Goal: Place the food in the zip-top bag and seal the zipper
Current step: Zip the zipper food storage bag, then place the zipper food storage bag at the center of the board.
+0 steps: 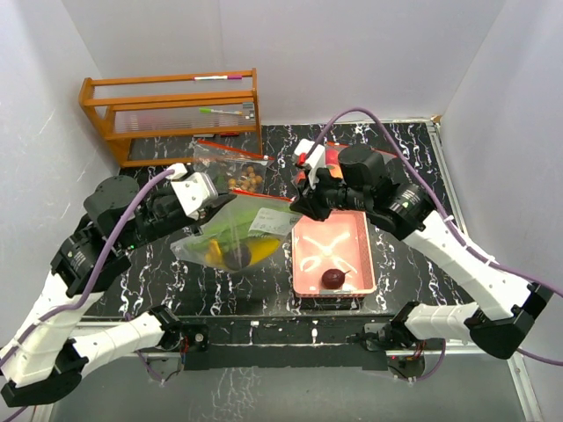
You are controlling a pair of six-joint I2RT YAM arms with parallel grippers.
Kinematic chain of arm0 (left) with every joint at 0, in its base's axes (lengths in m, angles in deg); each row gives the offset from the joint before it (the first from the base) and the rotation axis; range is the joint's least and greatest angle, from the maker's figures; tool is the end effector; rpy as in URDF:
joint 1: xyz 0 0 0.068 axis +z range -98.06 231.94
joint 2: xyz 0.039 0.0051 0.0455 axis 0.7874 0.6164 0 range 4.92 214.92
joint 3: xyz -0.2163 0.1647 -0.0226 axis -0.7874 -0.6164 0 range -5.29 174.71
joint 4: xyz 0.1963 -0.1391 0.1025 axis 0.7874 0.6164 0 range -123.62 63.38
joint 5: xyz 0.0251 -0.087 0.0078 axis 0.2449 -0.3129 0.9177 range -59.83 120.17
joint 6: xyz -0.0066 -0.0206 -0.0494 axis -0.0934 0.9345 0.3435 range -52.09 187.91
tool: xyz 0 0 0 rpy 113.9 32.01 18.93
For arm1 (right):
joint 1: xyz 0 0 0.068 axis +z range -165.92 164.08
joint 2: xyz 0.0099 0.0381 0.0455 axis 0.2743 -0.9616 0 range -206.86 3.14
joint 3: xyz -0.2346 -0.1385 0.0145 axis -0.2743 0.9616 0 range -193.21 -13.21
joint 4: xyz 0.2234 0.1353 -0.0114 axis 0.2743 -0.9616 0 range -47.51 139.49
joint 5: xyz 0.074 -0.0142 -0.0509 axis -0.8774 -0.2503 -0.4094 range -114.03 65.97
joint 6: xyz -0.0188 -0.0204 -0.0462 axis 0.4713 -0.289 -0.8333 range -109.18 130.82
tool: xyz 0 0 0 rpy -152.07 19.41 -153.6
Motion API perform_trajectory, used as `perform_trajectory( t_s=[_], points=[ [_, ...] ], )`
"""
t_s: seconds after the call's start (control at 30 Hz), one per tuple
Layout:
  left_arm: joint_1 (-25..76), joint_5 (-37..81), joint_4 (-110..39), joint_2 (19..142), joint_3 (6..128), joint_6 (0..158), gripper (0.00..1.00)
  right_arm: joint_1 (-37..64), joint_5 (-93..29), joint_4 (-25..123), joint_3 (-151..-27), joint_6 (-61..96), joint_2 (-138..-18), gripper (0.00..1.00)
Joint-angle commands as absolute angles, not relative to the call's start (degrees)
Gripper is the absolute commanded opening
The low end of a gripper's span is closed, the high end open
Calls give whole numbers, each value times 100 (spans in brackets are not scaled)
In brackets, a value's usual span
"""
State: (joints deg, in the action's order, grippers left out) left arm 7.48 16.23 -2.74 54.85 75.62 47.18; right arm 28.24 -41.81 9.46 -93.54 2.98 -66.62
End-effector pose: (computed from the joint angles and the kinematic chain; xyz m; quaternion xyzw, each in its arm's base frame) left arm 0.0924 -0.1027 0.4933 0.4501 0.5446 -0.2283 0.6698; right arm 0.1735 0.1836 0.4121 -0.4441 0.7327 0.2820 0.4317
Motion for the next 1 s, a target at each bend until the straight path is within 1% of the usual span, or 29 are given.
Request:
perform_trajectory(
  t_s=[0.0, 0.23, 0.33, 0.37, 0.47, 0.57, 0.67, 0.7, 0.77, 0.83, 0.87, 0.9, 0.97],
  points=[
    [769, 1862, -694, 5211, 7942, 4602, 0, 2510, -3909, 793, -9242, 258, -6465, 15],
    [765, 1883, -742, 5230, 7845, 4601, 0, 2357, -3946, 784, -9056, 277, -6379, 15],
    [765, 1999, -789, 5308, 7725, 4672, 0, 2361, -3974, 868, -9069, 299, -6366, 19],
    [769, 2076, -838, 5330, 7645, 4741, 0, 2360, -4002, 907, -9081, 316, -6366, 22],
    [765, 2342, -982, 5471, 7339, 4945, 0, 2363, -3980, 994, -9159, 454, -6426, 36],
    [766, 2593, -1120, 5687, 7072, 5135, 0, 2360, -3862, 1164, -9186, 695, -6539, 43],
    [767, 2895, -1285, 5931, 6924, 5242, 0, 2360, -3688, 1415, -9145, 929, -6625, 57],
    [761, 3012, -1315, 6005, 6917, 5266, 0, 2359, -3578, 1477, -9153, 997, -6648, 61],
    [765, 3292, -1364, 6158, 6933, 5314, 0, 2356, -3205, 1546, -9180, 1138, -6688, 73],
    [769, 3597, -1437, 6282, 6927, 5348, 0, 2360, -2841, 1546, -9238, 1278, -6716, 76],
    [773, 3748, -1478, 6330, 6918, 5376, 0, 2360, -2702, 1544, -9246, 1362, -6717, 89],
    [773, 3871, -1538, 6376, 6905, 5381, 0, 2361, -2580, 1558, -9244, 1450, -6711, 97],
    [778, 4005, -1641, 6458, 6856, 5385, 0, 2360, -2441, 1571, -9197, 1580, -6679, 98]
  ],
)
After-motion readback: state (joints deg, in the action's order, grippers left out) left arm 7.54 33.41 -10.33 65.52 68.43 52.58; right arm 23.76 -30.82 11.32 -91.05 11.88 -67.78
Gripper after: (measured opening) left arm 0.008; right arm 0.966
